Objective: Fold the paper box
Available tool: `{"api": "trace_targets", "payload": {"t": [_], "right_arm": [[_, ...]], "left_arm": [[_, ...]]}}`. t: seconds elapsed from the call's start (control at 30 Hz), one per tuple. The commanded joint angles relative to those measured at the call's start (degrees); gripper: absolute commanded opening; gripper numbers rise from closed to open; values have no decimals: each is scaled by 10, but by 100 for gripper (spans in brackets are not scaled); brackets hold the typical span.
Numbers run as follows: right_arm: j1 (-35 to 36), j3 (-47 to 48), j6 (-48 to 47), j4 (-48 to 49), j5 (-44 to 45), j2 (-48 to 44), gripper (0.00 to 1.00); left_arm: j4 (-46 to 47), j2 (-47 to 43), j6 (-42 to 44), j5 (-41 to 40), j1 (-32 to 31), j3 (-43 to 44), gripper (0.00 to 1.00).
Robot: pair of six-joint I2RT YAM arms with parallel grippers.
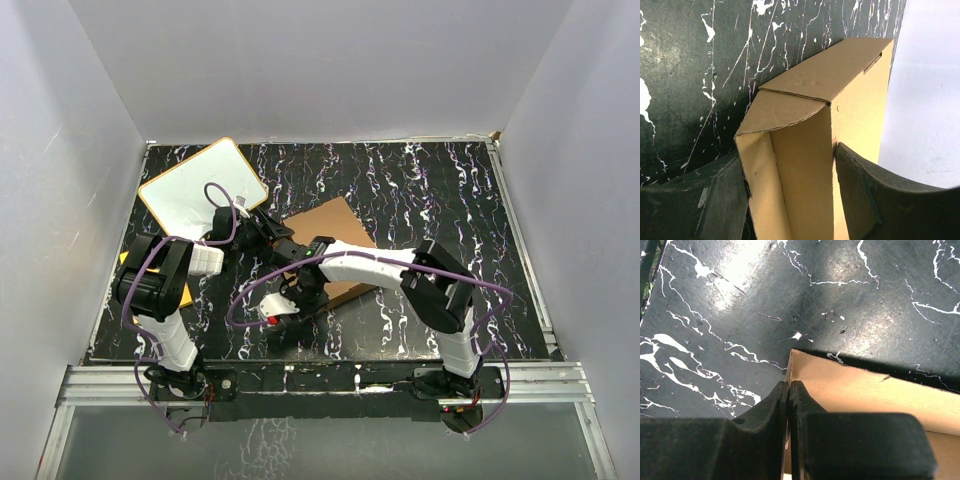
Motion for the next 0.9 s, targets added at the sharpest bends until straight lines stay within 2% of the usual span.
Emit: {"api": "trace_targets", "payload": {"t": [0.0, 0.87], "right_arm": [[-3, 12, -11, 30, 17, 18, 8], [9, -99, 59, 120, 49, -81, 8]], "left_arm": [[-140, 42, 45, -32, -8, -31, 59], [-140, 49, 46, -29, -7, -25, 59]]}}
